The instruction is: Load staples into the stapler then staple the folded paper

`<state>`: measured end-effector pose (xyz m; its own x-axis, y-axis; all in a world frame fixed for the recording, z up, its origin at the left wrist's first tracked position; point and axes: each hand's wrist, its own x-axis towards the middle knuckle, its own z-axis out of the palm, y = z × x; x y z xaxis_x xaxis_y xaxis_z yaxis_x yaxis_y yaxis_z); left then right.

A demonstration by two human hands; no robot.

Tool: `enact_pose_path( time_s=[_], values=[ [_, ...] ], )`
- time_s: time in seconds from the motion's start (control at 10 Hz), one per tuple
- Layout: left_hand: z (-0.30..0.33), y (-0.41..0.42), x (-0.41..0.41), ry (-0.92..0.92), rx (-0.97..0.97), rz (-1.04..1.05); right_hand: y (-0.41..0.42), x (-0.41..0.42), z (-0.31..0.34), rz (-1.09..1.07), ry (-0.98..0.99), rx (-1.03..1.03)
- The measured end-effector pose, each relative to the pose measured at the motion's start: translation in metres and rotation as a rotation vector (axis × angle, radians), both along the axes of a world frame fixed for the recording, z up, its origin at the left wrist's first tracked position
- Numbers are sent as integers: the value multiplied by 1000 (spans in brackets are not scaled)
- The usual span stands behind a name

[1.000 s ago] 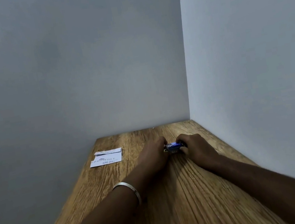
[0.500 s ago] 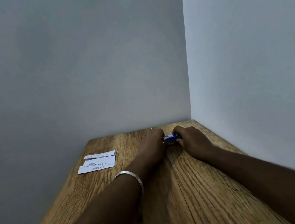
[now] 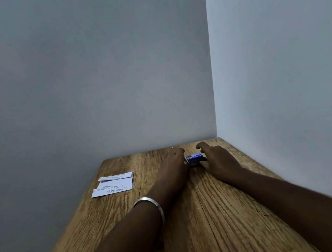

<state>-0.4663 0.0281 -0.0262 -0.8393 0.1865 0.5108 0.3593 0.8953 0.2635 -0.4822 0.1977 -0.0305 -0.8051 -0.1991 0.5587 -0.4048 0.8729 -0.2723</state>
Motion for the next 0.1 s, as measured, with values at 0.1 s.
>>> enact_pose_path(
  time_s=[0.1],
  values=[
    [-2,-2,8,-36,45,19,-2,9,1,9,-20,-16]
  ],
)
